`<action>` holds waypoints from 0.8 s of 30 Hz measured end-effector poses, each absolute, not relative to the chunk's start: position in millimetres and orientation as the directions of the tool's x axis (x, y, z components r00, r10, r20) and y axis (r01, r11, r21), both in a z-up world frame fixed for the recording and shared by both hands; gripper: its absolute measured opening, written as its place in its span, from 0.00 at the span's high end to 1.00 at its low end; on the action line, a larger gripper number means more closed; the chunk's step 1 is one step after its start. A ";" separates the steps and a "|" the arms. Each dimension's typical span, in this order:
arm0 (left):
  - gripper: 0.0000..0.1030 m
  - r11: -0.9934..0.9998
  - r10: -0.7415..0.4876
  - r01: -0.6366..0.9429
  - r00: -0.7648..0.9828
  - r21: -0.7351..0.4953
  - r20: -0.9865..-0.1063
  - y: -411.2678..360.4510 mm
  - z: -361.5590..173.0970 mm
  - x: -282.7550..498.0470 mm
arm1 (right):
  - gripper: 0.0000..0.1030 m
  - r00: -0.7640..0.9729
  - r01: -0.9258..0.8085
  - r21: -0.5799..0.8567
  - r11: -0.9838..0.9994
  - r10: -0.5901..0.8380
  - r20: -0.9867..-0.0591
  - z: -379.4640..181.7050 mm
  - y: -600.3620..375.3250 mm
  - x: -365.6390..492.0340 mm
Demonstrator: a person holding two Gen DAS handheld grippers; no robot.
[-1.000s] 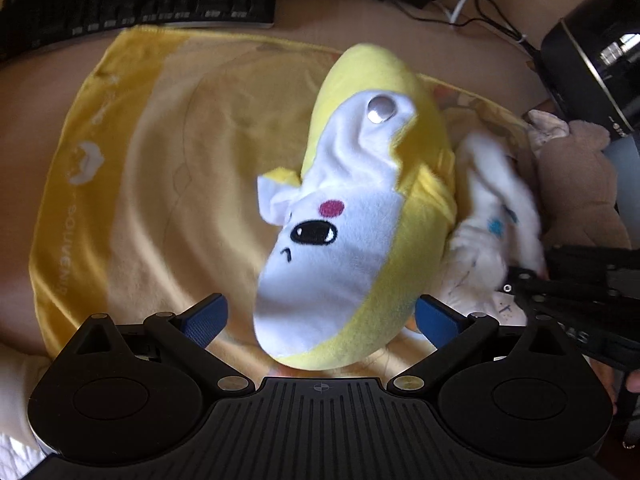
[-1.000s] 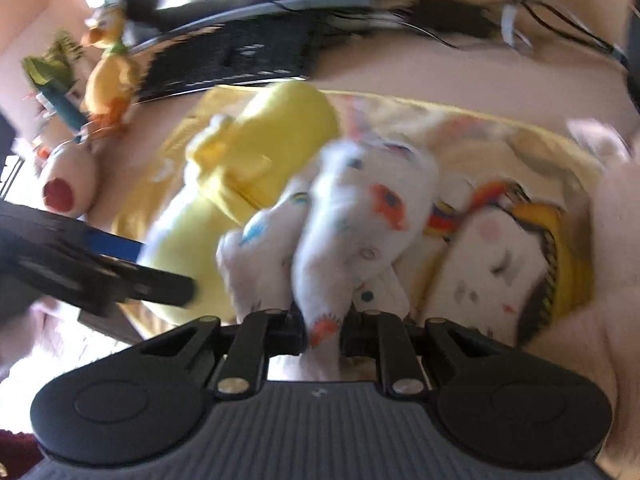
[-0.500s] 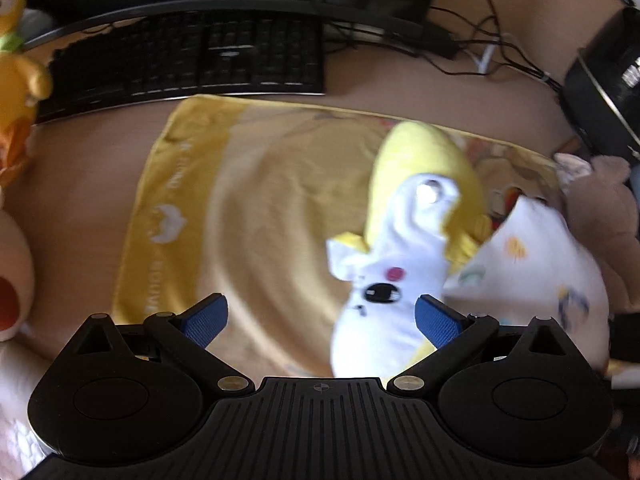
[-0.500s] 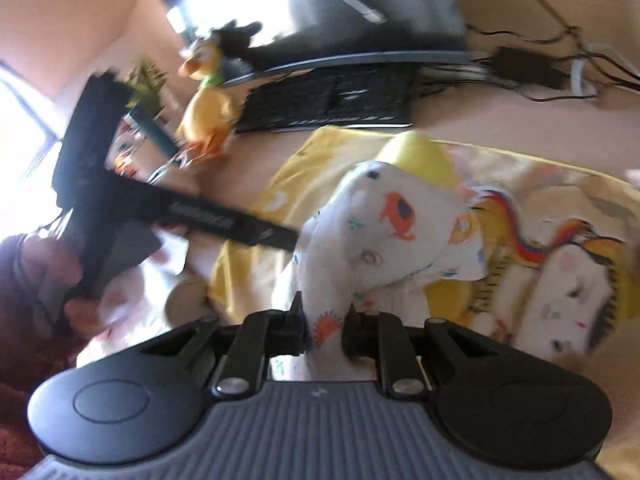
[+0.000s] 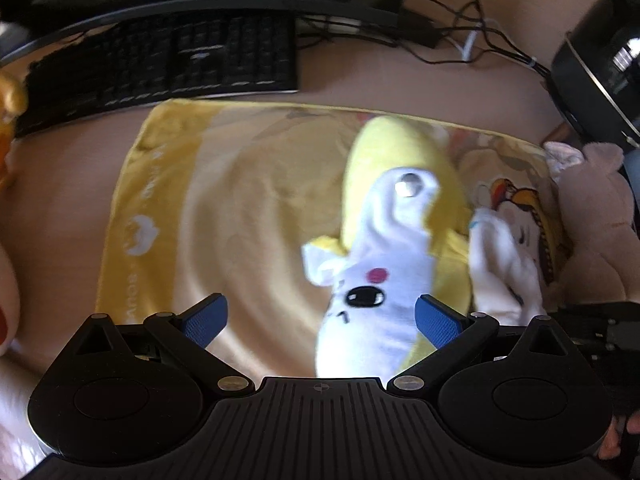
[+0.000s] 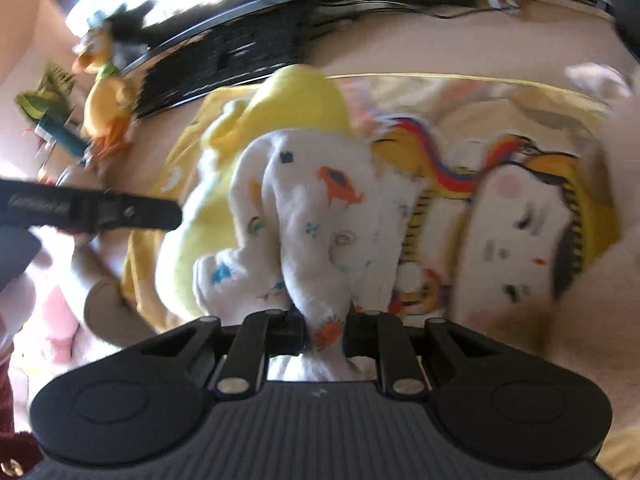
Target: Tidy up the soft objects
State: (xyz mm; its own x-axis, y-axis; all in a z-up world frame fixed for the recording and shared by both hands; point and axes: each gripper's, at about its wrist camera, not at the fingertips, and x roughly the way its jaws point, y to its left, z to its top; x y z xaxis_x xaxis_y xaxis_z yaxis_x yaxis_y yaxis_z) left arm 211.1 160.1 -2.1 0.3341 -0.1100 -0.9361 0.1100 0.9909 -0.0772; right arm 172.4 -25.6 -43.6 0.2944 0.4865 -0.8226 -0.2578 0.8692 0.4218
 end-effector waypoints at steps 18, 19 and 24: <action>0.00 0.939 0.152 0.241 0.350 0.246 -0.924 39.2 -39.1 226.5 | 0.84 0.556 -0.079 0.508 0.858 0.461 -0.691 -10.7 -139.7 185.7; 0.00 0.931 0.181 0.240 0.352 0.275 -0.918 36.8 -45.6 227.9 | 0.84 0.549 -0.076 0.512 0.856 0.465 -0.695 -13.3 -140.1 186.6; 0.00 0.955 0.199 0.148 0.321 0.257 -0.926 65.4 -56.7 239.6 | 0.84 0.528 -0.095 0.513 0.853 0.480 -0.701 -15.8 -140.9 186.7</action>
